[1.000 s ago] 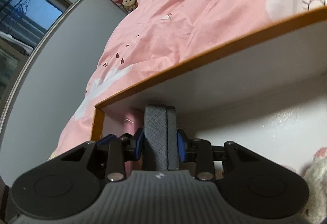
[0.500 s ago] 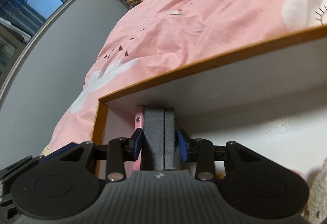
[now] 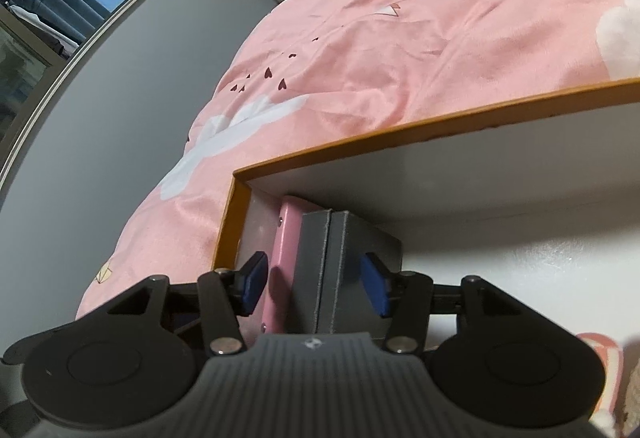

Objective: Organize objects
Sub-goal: 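Open both grippers and withdraw them from the box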

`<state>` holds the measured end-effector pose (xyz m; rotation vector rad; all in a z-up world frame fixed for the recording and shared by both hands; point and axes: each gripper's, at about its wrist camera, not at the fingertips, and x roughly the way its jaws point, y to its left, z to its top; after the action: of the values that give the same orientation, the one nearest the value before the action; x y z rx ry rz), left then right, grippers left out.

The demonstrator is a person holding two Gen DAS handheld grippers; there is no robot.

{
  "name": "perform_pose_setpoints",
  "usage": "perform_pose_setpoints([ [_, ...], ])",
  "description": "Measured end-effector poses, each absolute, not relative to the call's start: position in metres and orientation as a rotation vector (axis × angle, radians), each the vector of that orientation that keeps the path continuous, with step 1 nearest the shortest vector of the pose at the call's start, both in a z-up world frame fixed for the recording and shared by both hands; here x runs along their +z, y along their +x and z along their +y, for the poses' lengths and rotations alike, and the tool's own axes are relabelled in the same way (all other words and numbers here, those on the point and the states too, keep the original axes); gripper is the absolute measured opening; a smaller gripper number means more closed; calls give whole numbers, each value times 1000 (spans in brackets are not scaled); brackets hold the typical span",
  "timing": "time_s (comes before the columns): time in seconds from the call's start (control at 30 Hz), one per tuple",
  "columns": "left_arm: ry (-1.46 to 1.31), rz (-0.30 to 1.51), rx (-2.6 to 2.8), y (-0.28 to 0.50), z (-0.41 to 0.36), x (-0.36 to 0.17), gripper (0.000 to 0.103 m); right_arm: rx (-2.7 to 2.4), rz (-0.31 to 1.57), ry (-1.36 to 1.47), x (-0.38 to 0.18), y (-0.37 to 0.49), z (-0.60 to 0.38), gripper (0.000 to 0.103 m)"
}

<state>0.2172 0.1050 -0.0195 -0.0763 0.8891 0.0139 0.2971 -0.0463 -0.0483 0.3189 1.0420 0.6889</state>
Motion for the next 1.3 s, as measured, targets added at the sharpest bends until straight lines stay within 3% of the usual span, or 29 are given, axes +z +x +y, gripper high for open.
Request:
perform_pose_setpoints([
  [0.07, -92, 892, 22, 217, 108, -20, 34, 683, 1039, 298, -48, 296, -46, 52],
  [0.13, -107, 895, 26, 216, 112, -21, 34, 666, 1038, 284, -50, 296, -46, 37],
  [0.5, -137, 881, 6, 208, 113, -15, 34, 712, 1019, 242, -42, 288, -59, 45],
  [0.73, -155, 873, 13, 203, 117, -11, 34, 804, 972, 4, -34, 259, -52, 44],
  [0.77, -161, 876, 14, 204, 117, -11, 34, 802, 967, -35, -35, 256, -49, 42],
  [0.83, -174, 879, 9, 204, 117, -12, 34, 786, 965, -120, -40, 253, -43, 29],
  [0.97, -188, 886, 16, 206, 119, -13, 34, 802, 975, -138, -47, 259, -39, 19],
  [1.3, -210, 867, -1, 205, 121, -7, 34, 807, 949, -205, -47, 262, -31, 24],
])
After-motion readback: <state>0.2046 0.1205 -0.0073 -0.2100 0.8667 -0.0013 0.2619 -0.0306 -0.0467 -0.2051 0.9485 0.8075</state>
